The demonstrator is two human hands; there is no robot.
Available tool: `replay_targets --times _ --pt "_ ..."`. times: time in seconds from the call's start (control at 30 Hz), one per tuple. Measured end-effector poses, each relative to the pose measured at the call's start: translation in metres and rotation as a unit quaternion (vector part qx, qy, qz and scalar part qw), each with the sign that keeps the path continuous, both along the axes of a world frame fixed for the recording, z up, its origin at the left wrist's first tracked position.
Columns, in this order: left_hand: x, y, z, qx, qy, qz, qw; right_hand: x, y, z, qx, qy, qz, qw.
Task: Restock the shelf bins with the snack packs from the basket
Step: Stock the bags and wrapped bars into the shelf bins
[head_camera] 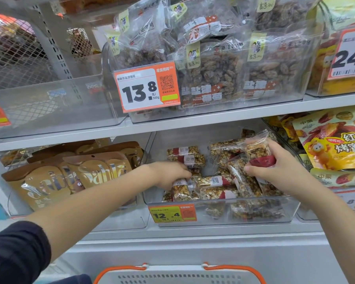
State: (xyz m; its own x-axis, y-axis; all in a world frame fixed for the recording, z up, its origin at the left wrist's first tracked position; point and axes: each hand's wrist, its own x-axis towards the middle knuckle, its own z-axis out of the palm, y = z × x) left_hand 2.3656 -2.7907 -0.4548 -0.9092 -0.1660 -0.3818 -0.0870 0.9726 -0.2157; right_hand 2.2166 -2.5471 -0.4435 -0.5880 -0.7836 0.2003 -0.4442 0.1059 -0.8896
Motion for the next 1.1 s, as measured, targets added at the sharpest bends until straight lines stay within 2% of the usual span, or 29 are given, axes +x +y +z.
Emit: replay_targets --times 0.1,0.23,0.33,0.4,0.5,0.67,0.73,0.8,0.9,0.93,1.0,1.03,1.1 --pt "-0.001 -0.002 -0.004 -0.001 0.053 0.015 0.999 -0.001 0.001 -0.001 -0.006 -0.001 0.003 1.0" --pt "-0.007 -0.01 0.012 -0.011 0.087 0.152 0.985 -0.004 0.002 -0.002 -0.007 0.007 0.004 1.0" --pt "-0.018 -0.016 0.019 -0.02 0.089 0.208 0.974 -0.007 0.003 -0.003 -0.008 0.005 -0.003 1.0" --pt "-0.024 -0.02 0.015 -0.004 0.062 0.209 0.976 -0.007 0.003 -0.003 -0.008 0.005 -0.002 1.0" --pt "-0.032 -0.014 0.003 -0.044 0.027 0.166 0.985 -0.008 0.005 -0.003 -0.008 0.007 -0.004 1.0" --pt "-0.027 -0.016 -0.008 -0.012 0.077 0.129 0.989 -0.008 0.005 -0.003 -0.003 0.012 -0.012 1.0" --pt "-0.022 -0.018 -0.009 -0.042 0.083 0.099 0.991 -0.009 0.005 -0.003 -0.003 0.01 -0.011 1.0" --pt "-0.023 -0.016 -0.008 -0.069 0.08 0.112 0.988 -0.008 0.006 -0.003 -0.001 0.007 -0.013 1.0" --pt "-0.027 -0.012 -0.004 -0.06 0.067 0.173 0.981 -0.004 0.007 0.0 0.002 0.012 -0.029 1.0" --pt "-0.026 -0.011 -0.001 -0.04 0.077 0.183 0.979 -0.003 0.007 0.001 -0.004 0.009 -0.037 0.999" --pt "-0.02 -0.001 0.008 0.044 0.173 0.192 0.965 0.001 0.003 0.001 -0.026 -0.02 -0.042 0.999" --pt "-0.014 0.01 0.013 0.11 0.247 0.191 0.943 0.004 0.0 0.001 -0.03 -0.056 -0.036 0.997" --pt "0.001 0.042 0.025 0.305 0.371 0.174 0.86 0.016 -0.008 0.0 -0.035 -0.178 0.001 0.983"
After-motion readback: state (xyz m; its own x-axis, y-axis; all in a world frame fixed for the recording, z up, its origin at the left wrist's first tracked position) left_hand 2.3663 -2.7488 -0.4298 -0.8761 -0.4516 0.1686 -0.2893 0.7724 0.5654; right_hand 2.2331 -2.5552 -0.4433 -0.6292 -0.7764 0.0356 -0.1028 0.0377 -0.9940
